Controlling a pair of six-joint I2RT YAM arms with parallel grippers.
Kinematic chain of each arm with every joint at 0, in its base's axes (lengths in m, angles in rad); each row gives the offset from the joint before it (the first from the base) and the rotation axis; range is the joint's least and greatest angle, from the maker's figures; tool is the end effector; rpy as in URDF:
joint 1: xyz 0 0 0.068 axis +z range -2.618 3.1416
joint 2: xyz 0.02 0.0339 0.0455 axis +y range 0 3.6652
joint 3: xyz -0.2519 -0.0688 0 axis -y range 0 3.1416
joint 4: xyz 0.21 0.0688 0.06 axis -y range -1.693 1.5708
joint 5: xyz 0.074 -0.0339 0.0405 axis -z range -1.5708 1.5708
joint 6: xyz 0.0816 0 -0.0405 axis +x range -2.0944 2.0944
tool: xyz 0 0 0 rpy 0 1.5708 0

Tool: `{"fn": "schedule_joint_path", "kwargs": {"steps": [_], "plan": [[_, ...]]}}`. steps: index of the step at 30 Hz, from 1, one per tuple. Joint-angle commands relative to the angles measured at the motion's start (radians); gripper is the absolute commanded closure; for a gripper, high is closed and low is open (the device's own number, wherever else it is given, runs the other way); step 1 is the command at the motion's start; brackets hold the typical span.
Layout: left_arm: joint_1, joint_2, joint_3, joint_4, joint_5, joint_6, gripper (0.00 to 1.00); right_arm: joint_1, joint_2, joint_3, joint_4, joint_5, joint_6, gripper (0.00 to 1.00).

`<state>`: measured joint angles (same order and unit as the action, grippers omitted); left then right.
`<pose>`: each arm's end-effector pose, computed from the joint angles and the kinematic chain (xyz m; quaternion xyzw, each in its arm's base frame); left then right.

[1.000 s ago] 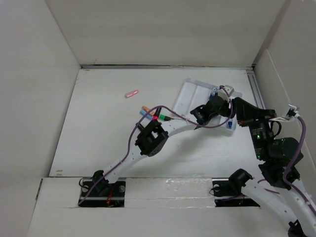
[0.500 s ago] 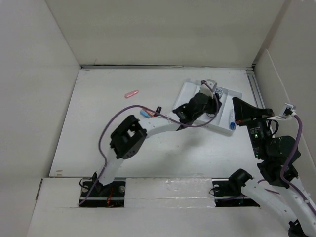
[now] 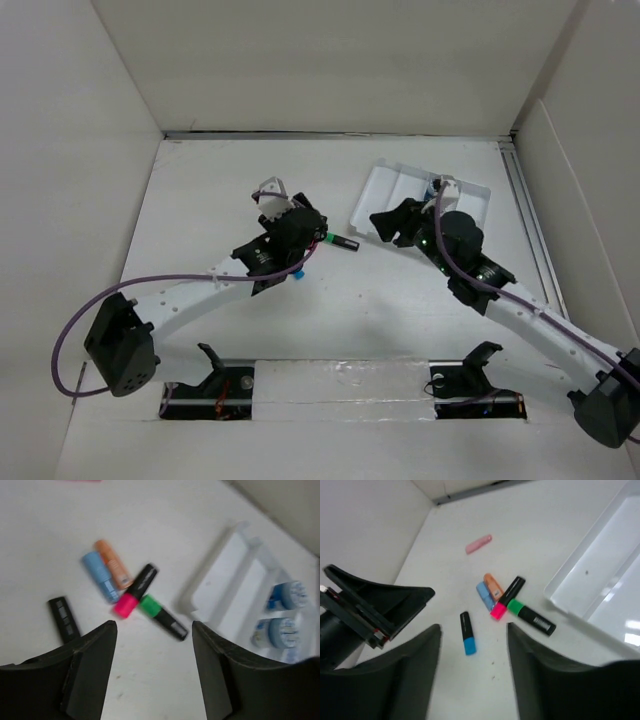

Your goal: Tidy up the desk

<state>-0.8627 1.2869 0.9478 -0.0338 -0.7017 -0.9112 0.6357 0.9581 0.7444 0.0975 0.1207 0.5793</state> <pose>0.2315 -0.1894 0.2924 -0.2125 0.7707 -0.2310 0.5545 0.2046 0.1388 0.3157 0.0191 0.7464 0.3418 0.5706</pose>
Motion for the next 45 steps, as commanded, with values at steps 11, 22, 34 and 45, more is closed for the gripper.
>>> {"fn": "schedule_joint_path", "kwargs": {"steps": [11, 22, 34, 45], "plan": [[0.093, 0.089, -0.13, -0.307, 0.102, -0.25, 0.37, 0.056, 0.156, -0.089, 0.257, -0.026, 0.01, 0.26], [0.102, 0.359, -0.018, -0.289, 0.1, -0.223, 0.47, 0.065, 0.205, -0.089, 0.275, -0.056, 0.001, 0.27], [0.146, 0.413, -0.029, -0.29, 0.117, -0.186, 0.85, 0.065, 0.206, -0.085, 0.257, -0.003, -0.01, 0.28], [0.088, 0.206, 0.129, -0.318, 0.059, 0.01, 0.99, 0.065, 0.16, -0.119, 0.261, 0.108, -0.012, 0.29]]}}
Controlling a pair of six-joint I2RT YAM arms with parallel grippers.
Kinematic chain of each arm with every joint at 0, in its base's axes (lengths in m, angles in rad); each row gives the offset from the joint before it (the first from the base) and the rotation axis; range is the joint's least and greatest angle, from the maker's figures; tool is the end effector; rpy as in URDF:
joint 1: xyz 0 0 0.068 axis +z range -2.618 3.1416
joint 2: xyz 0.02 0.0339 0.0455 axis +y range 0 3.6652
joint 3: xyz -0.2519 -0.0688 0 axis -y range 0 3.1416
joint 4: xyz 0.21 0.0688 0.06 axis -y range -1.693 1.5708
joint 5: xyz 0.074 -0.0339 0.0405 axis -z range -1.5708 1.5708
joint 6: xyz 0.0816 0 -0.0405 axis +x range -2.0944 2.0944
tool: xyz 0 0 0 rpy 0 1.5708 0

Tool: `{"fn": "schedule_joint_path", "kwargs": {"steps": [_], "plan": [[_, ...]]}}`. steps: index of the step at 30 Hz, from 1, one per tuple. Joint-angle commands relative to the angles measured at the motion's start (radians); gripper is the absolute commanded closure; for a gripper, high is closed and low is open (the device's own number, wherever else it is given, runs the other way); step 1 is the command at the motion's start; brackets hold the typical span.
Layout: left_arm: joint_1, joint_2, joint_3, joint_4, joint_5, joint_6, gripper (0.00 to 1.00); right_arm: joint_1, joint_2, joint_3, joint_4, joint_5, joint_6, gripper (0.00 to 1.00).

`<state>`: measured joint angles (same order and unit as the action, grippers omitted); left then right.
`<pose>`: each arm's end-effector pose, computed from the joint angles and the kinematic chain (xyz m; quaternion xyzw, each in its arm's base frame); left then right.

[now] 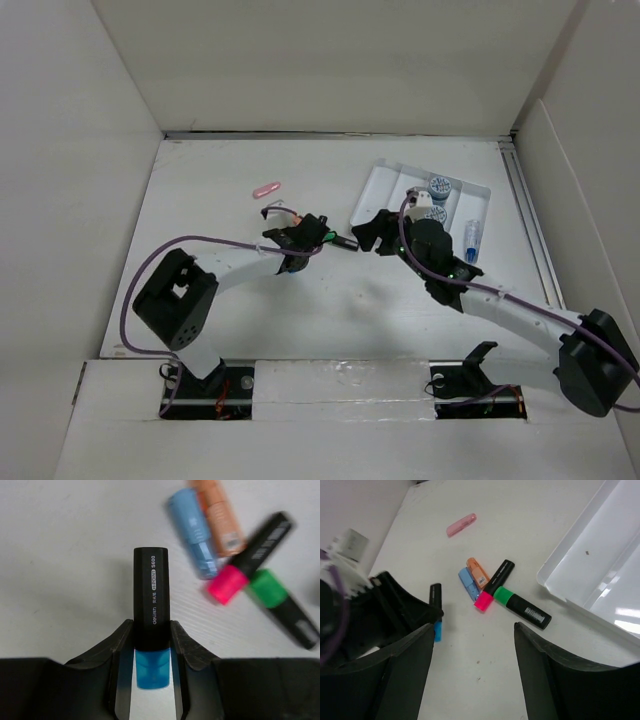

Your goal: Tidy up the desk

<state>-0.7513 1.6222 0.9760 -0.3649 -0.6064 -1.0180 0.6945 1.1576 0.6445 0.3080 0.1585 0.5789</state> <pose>0.2595 -0.1787 0.1670 -0.2037 0.8982 -0.0221 0.3890 0.2254 0.1710 0.2619 0.0052 0.7749 0.3246 0.5423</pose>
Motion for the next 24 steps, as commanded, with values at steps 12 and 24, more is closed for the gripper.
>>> {"fn": "schedule_joint_path", "kwargs": {"steps": [12, 24], "plan": [[-0.023, 0.215, 0.617, 0.21, 0.259, 0.449, 0.98, 0.007, -0.3, -0.192, 0.091, 0.401, 0.065, 1.0], [-0.014, 0.681, 1.199, 0.163, 0.484, 0.731, 0.95, -0.056, -0.34, -0.247, 0.144, 0.332, 0.107, 0.76]]}}
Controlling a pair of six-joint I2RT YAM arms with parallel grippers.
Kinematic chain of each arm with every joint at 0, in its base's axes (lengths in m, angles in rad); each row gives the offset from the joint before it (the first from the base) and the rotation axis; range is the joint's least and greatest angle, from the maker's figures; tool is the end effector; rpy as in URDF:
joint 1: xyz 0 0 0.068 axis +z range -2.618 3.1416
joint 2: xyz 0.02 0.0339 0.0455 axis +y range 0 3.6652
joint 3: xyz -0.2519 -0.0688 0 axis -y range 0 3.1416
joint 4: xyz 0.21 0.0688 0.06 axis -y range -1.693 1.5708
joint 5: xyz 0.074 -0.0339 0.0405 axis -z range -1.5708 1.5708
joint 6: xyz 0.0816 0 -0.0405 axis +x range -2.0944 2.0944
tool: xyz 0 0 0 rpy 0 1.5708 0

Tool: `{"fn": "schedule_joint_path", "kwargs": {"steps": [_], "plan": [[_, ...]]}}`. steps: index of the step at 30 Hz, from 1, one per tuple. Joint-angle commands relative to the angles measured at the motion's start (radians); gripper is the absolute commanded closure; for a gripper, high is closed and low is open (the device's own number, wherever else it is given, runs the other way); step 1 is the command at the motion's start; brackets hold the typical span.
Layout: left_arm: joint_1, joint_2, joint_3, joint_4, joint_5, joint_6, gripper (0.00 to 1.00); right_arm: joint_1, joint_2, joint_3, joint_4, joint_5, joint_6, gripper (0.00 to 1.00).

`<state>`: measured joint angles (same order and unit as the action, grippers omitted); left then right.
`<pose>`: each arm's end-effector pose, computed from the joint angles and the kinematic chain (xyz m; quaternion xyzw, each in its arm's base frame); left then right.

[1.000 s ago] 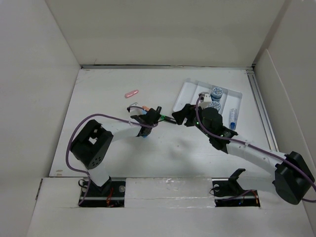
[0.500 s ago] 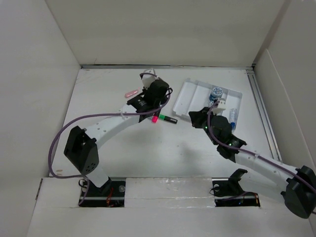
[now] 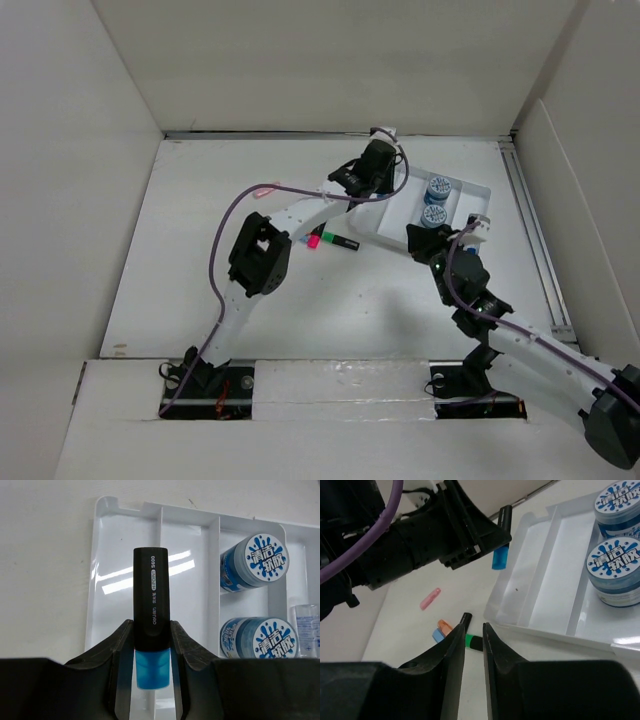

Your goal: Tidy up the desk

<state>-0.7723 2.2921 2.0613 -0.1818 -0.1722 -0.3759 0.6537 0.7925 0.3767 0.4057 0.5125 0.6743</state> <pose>0.4008 -0.3709 0.2511 0.1181 0.8268 -0.2357 0.4969 0.1868 0.0927 0.2615 0.1854 0.6856 0.2776 0.6470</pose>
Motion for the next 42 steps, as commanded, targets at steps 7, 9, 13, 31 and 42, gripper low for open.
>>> {"fn": "schedule_joint_path", "kwargs": {"steps": [7, 9, 13, 31, 42], "plan": [[0.051, 0.108, 0.171, -0.033, 0.1, 0.114, 0.94, -0.025, 0.062, 0.03, 0.05, -0.039, 0.018, 0.56], [0.051, 0.128, 0.168, -0.038, 0.093, 0.121, 0.94, -0.034, 0.063, 0.027, 0.056, -0.054, 0.019, 0.54], [0.051, 0.136, 0.152, -0.036, 0.077, 0.131, 0.85, -0.034, 0.065, 0.022, 0.059, -0.048, 0.019, 0.51], [0.091, -0.493, -0.675, 0.091, -0.167, 0.022, 0.54, -0.052, 0.137, 0.053, 0.056, -0.117, 0.002, 0.98], [0.149, -0.372, -0.676, 0.084, -0.129, 0.019, 0.5, -0.052, 0.2, 0.083, 0.055, -0.16, -0.028, 0.57]]}}
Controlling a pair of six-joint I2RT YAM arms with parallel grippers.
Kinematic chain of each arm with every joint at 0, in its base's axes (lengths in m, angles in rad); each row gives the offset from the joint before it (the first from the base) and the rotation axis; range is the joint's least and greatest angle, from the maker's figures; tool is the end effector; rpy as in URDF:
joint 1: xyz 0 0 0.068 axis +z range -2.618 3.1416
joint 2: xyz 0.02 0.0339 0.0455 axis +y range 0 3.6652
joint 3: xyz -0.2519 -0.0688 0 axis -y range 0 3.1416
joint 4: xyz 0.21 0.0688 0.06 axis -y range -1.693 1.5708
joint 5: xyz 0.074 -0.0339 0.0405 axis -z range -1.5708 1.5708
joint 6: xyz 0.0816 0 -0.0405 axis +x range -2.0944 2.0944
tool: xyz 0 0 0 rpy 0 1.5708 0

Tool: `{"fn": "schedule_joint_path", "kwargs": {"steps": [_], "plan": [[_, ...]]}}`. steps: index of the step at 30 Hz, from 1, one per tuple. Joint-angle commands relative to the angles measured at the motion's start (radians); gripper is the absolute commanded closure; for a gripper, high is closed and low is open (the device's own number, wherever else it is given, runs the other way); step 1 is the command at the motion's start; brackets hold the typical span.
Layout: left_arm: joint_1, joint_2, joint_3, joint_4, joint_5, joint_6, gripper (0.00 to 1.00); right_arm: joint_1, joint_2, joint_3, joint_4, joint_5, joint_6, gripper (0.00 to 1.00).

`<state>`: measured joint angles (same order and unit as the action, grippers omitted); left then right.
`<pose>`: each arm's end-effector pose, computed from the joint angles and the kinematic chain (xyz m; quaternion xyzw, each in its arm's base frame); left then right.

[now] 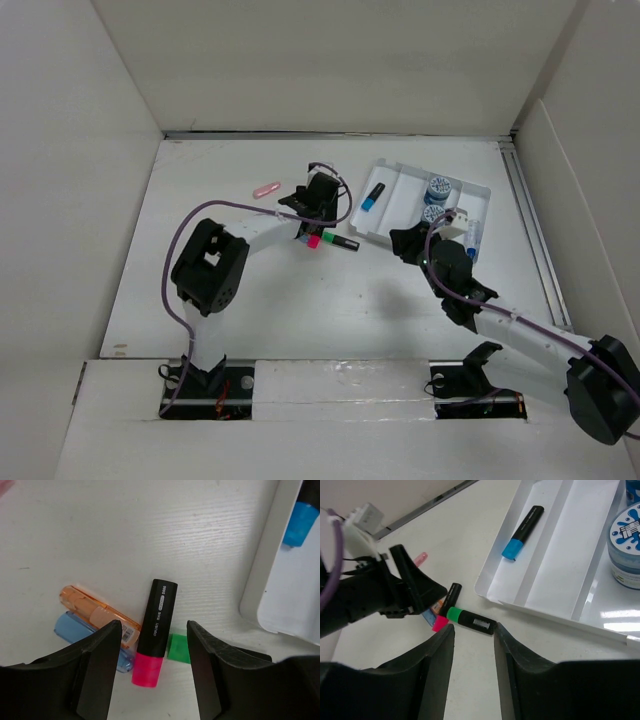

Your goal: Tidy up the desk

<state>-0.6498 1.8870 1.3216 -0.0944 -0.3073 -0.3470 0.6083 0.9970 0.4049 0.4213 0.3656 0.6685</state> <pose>0.3555 -0.2391 0.1980 0.0673 0.8875 -0.0871 0.4475 0.2128 0.1127 0.2321 0.1397 0.7482 0.2658 0.5916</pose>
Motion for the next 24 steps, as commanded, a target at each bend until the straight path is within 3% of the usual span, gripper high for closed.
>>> {"fn": "schedule_joint_path", "kwargs": {"steps": [1, 8, 24], "plan": [[0.038, 0.043, 0.07, -0.005, 0.023, -0.014, 0.5, -0.007, -0.005, 0.055, 0.045, -0.007, -0.02, 0.56], [0.064, 0.066, 0.071, 0.007, 0.119, 0.032, 0.5, -0.007, 0.02, 0.055, 0.066, -0.042, -0.018, 0.55], [0.027, 0.138, 0.082, -0.004, 0.068, 0.097, 0.56, -0.007, 0.042, 0.077, 0.043, -0.073, -0.032, 0.54]]}}
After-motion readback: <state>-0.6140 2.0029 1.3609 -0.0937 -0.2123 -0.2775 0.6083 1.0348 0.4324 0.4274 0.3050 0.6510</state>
